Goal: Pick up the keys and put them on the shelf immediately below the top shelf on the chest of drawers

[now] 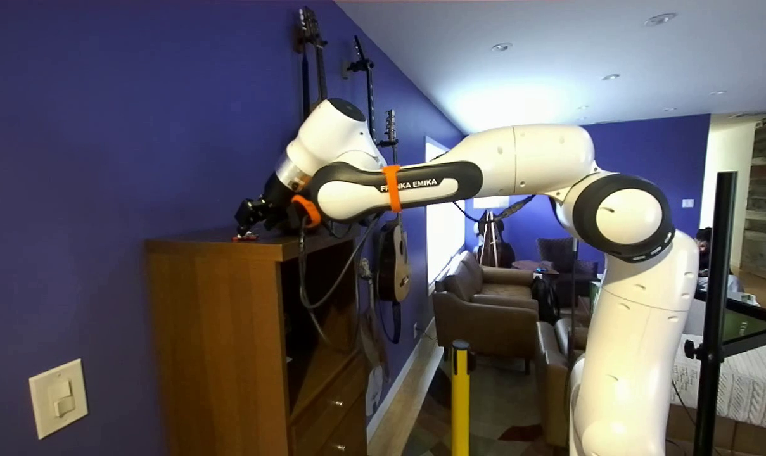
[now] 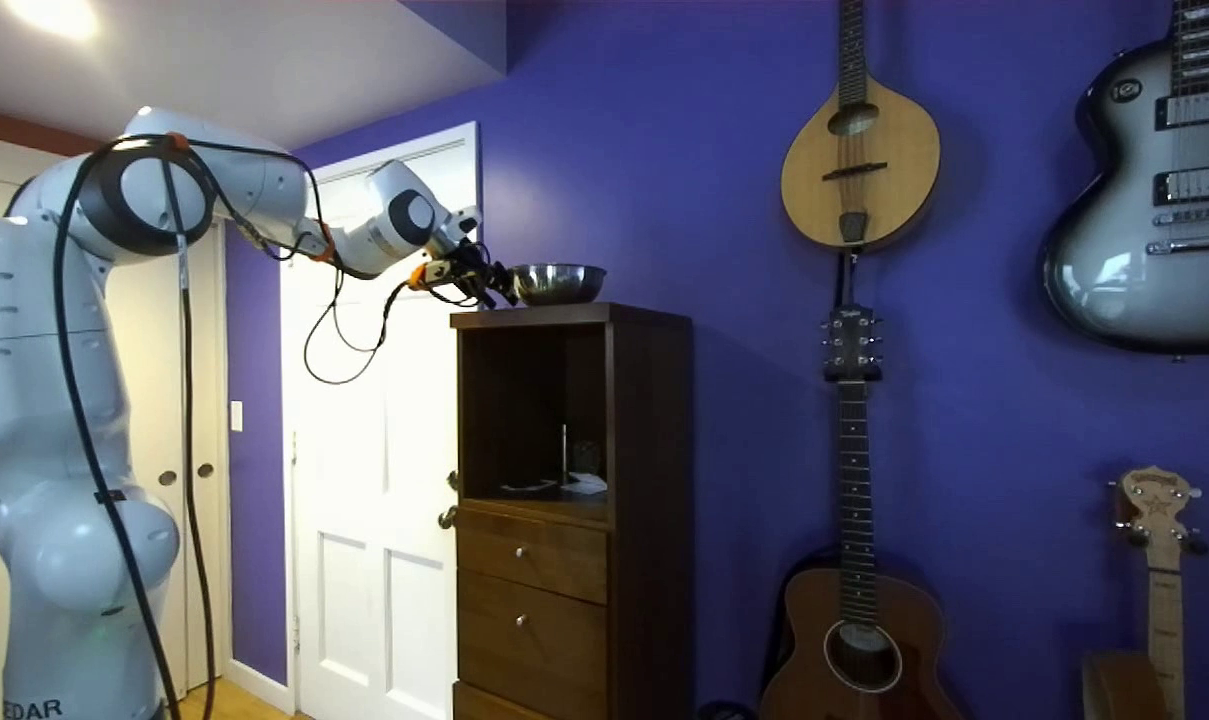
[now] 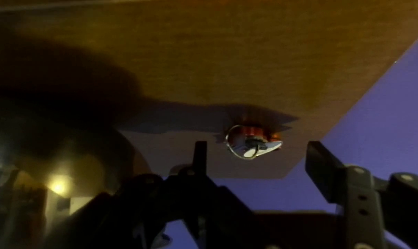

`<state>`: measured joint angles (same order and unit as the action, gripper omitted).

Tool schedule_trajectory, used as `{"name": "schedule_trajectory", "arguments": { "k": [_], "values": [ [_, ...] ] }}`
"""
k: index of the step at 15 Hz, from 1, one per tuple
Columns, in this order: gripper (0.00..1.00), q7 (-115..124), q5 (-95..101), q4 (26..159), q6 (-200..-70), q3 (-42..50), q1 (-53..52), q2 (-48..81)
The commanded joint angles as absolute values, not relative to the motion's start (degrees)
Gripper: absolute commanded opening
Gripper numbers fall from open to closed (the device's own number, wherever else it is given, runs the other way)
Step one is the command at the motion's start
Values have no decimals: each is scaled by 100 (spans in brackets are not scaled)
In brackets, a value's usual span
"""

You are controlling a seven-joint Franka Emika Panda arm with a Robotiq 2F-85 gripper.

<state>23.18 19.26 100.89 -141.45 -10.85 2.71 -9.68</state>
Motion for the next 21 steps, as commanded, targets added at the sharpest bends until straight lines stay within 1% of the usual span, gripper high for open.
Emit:
{"name": "schedule_trajectory", "arguments": {
  "k": [1, 2, 3, 7, 9, 10, 13, 14, 15, 16, 17, 21],
  "values": [
    [63, 2501, 2100, 9767, -14257, -1000, 213, -658],
    [46, 2488, 2074, 9729, -14250, -987, 191, -622],
    [44, 2484, 2069, 9702, -14238, -980, 172, -603],
    [15, 2447, 2032, 9709, -14132, -995, 66, -726],
    [2, 2451, 2050, 9731, -14026, -1017, 17, -827],
    [0, 2458, 2069, 9744, -13955, -1027, 0, -873],
    [0, 2500, 2202, 9782, -13783, -1041, 14, -966],
    [26, 2466, 2217, 9775, -13754, -1040, 16, -974],
    [28, 2404, 2208, 9770, -13734, -1038, 7, -988],
    [33, 2304, 2220, 9768, -13741, -1029, 2, -988],
    [41, 2028, 2106, 9753, -13800, -986, -34, -947],
    [68, 1657, 2164, 9679, -13800, -931, -5, -841]
  ]
}}
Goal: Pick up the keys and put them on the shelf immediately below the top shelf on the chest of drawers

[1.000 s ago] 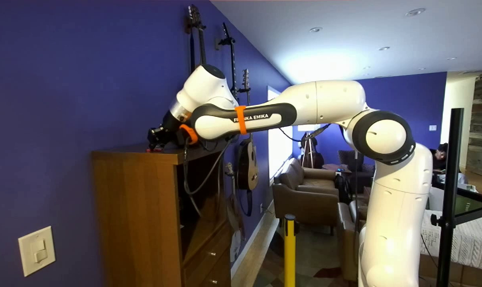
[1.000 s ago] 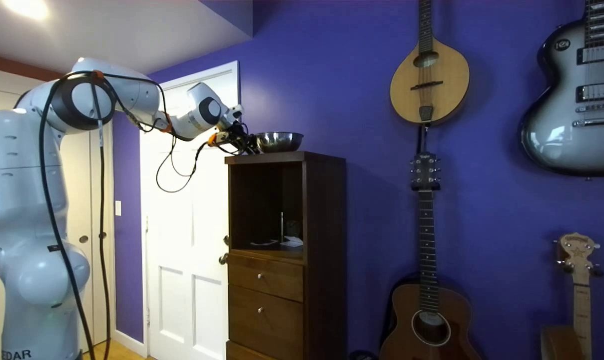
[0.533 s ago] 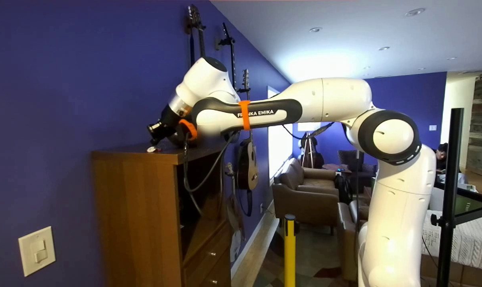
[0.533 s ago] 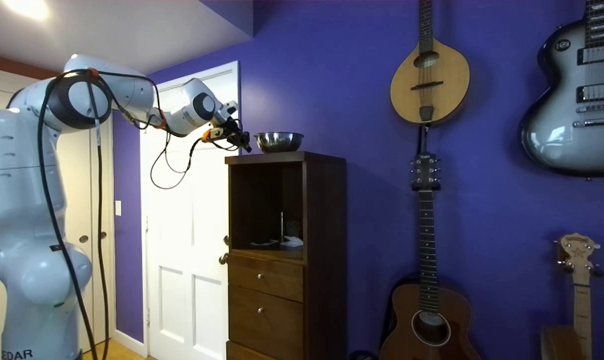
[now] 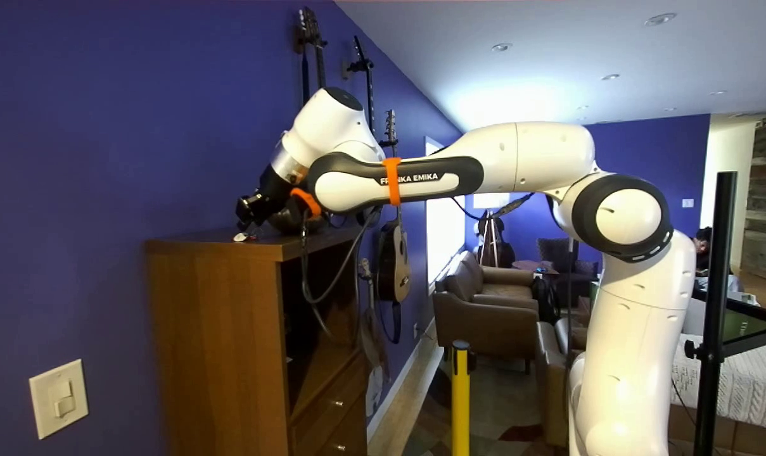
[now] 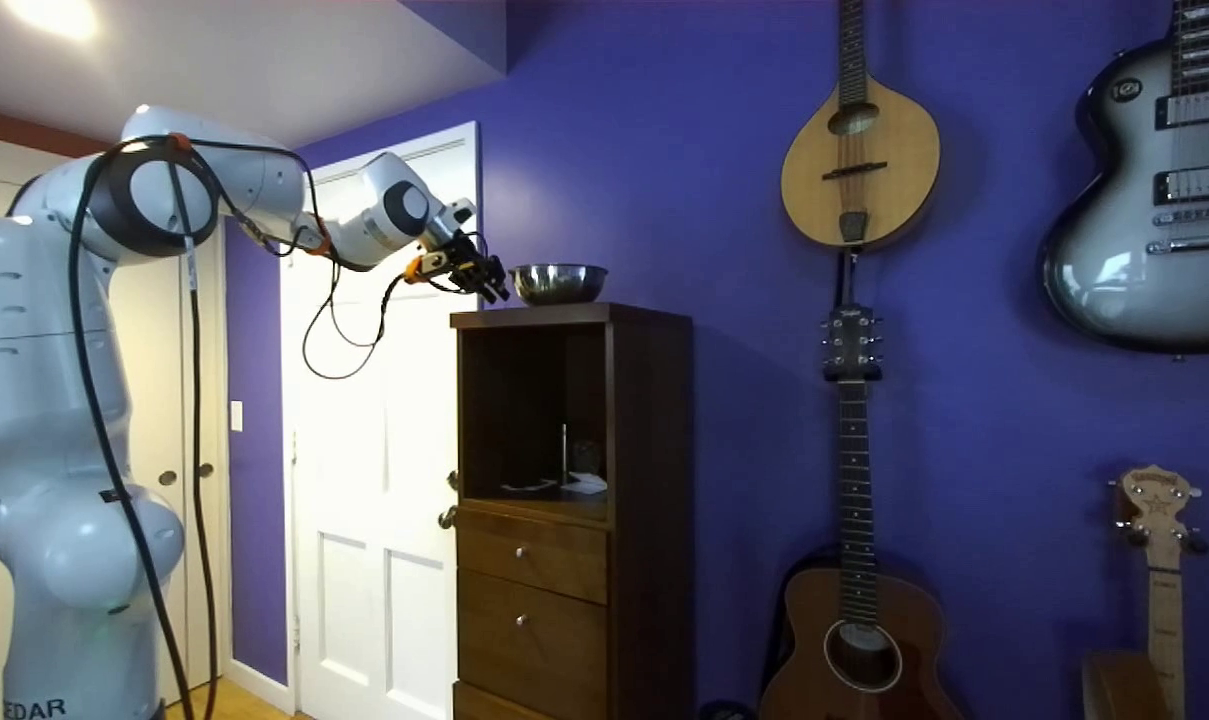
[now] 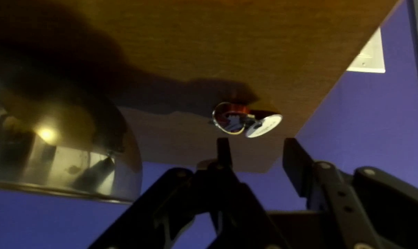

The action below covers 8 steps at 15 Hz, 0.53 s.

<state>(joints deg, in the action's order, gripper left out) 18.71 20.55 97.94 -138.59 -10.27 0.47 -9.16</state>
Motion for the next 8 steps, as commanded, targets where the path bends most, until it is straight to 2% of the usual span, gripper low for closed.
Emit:
{"name": "schedule_trajectory", "arguments": {
  "k": [1, 4, 5, 6, 7, 8],
  "values": [
    [76, 1678, 2232, 9680, -13832, -925, 17, -831],
    [96, 1708, 2215, 9672, -13854, -877, 24, -805],
    [99, 1725, 2176, 9678, -13811, -864, 21, -794],
    [98, 1771, 2198, 9678, -13750, -863, 28, -786],
    [79, 1775, 2158, 9683, -13709, -855, 18, -782],
    [71, 1784, 2132, 9696, -13685, -844, 13, -779]
  ]
}}
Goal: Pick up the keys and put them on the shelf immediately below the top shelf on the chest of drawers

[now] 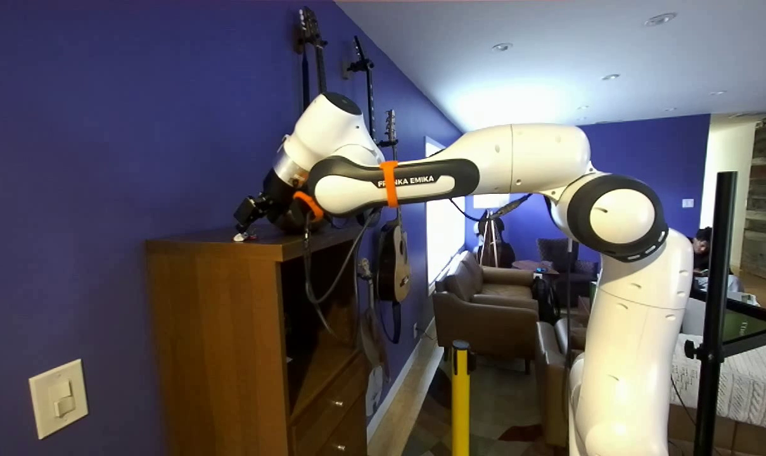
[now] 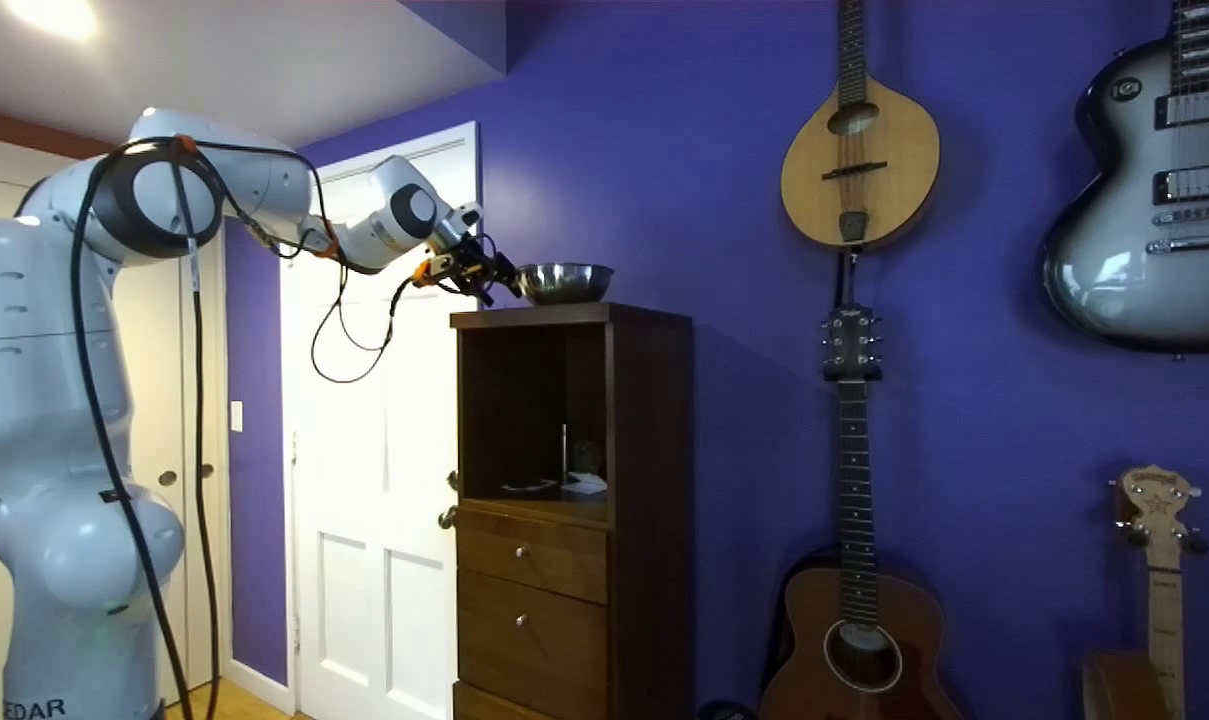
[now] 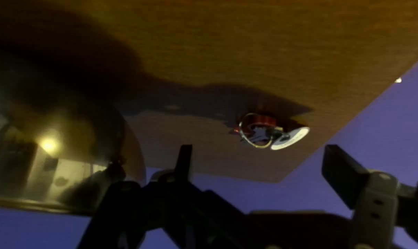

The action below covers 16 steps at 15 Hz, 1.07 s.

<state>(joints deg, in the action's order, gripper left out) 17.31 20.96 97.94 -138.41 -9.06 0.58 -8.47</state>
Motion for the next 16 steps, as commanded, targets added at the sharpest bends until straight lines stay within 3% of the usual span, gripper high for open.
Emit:
{"name": "schedule_trajectory", "arguments": {
  "k": [1, 10, 12, 16],
  "values": [
    [69, 1783, 2124, 9694, -13665, -836, 8, -767],
    [5, 1810, 2083, 9709, -13504, -845, -60, -773],
    [0, 1801, 2069, 9719, -13486, -850, -80, -799],
    [1, 1744, 2014, 9772, -13533, -886, -157, -944]
  ]
}}
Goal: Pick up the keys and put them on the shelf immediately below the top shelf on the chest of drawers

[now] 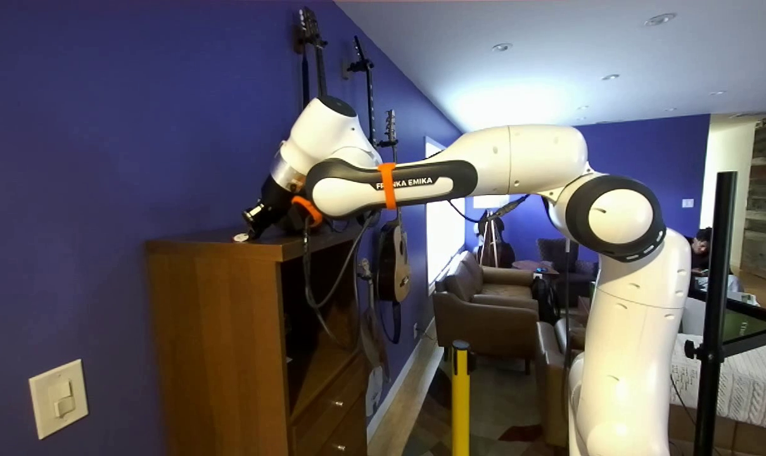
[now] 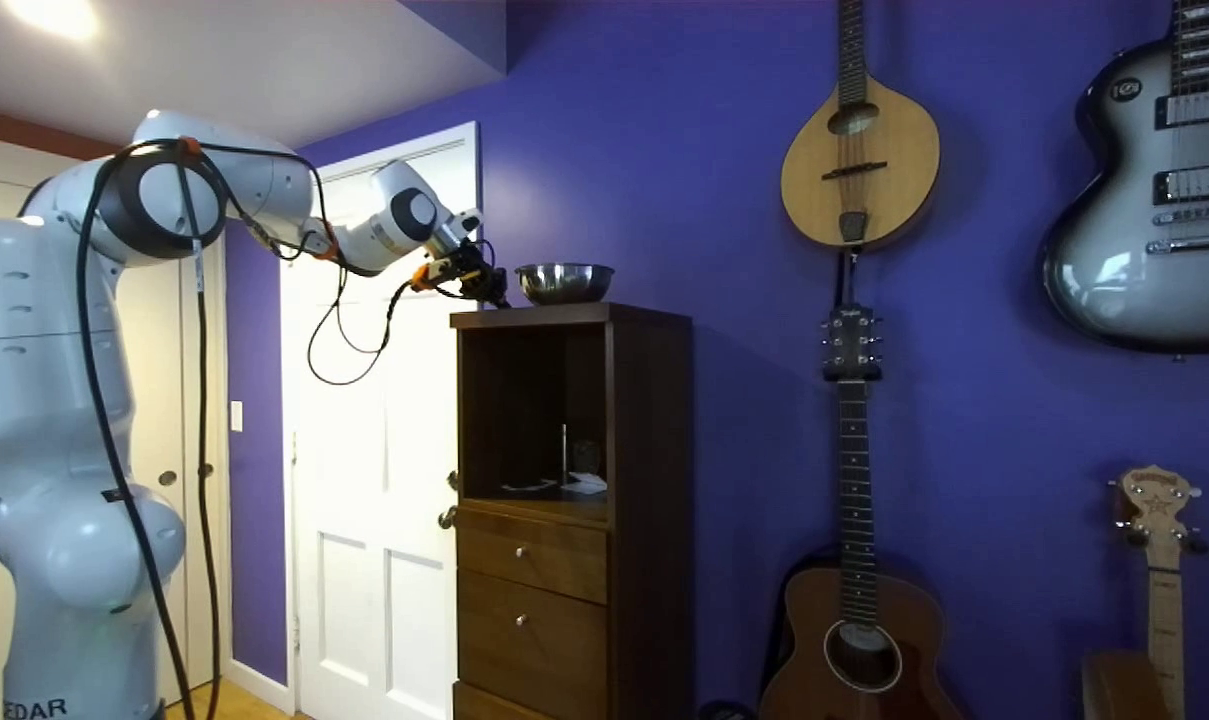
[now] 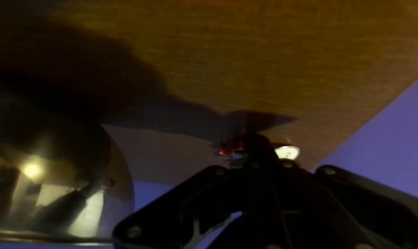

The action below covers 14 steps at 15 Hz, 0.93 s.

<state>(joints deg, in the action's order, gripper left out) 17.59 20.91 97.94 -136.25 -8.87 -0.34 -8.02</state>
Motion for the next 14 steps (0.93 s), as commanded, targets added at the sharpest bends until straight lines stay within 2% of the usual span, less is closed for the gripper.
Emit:
{"name": "schedule_trajectory", "arguments": {
  "k": [1, 5, 9, 14],
  "values": [
    [1, 1627, 1874, 9814, -13614, -897, -224, -1026],
    [1, 549, 459, 10110, -13657, -840, -762, -1561],
    [1, -370, -933, 10538, -12850, -671, -1253, -2195],
    [1, 19, -941, 11705, -11940, -514, -966, -3113]
  ]
}}
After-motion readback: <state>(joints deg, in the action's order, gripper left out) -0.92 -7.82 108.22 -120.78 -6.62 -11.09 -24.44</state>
